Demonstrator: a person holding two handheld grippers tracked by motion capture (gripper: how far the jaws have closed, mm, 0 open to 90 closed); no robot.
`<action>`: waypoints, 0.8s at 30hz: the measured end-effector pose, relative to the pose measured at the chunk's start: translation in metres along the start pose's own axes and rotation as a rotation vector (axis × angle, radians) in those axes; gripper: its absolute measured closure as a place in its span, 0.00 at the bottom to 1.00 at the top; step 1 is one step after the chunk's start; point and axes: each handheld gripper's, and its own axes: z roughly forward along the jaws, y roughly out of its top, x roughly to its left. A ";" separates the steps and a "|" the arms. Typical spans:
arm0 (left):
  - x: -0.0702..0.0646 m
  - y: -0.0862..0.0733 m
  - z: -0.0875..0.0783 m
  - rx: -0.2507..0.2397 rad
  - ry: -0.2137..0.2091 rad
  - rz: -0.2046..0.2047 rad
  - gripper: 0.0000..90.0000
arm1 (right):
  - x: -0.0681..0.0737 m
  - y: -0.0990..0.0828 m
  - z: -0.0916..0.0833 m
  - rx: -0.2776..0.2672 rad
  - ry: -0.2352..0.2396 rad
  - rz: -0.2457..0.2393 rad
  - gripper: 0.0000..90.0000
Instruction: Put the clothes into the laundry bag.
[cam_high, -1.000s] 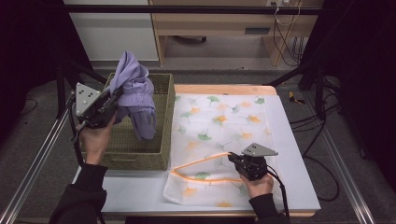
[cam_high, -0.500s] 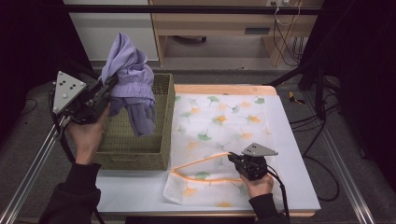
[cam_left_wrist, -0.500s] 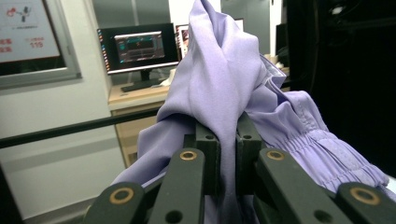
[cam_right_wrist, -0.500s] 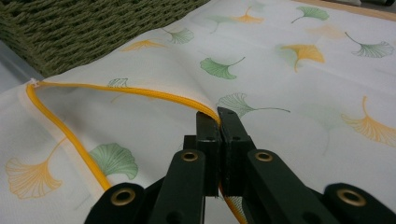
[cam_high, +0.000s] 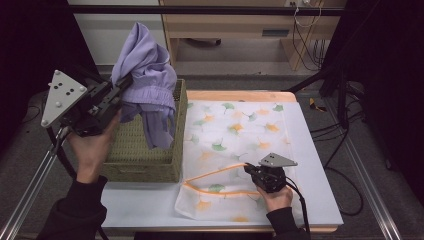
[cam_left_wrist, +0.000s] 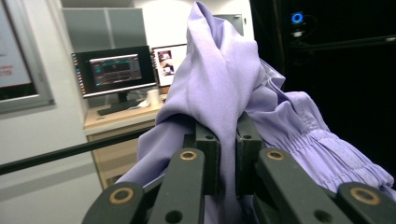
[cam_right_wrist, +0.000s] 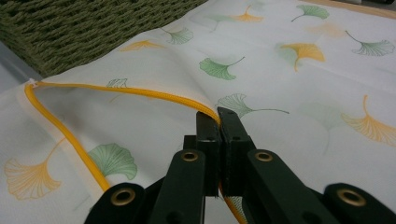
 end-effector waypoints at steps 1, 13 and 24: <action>-0.003 0.001 0.000 0.001 -0.011 -0.004 0.92 | 0.000 0.000 0.000 0.000 -0.001 0.000 0.98; -0.044 0.000 0.006 0.012 -0.147 0.002 0.92 | -0.005 0.000 0.004 0.012 -0.010 0.015 0.98; -0.084 -0.009 0.007 0.035 -0.259 0.014 0.92 | -0.014 -0.001 0.014 0.029 -0.022 0.039 0.98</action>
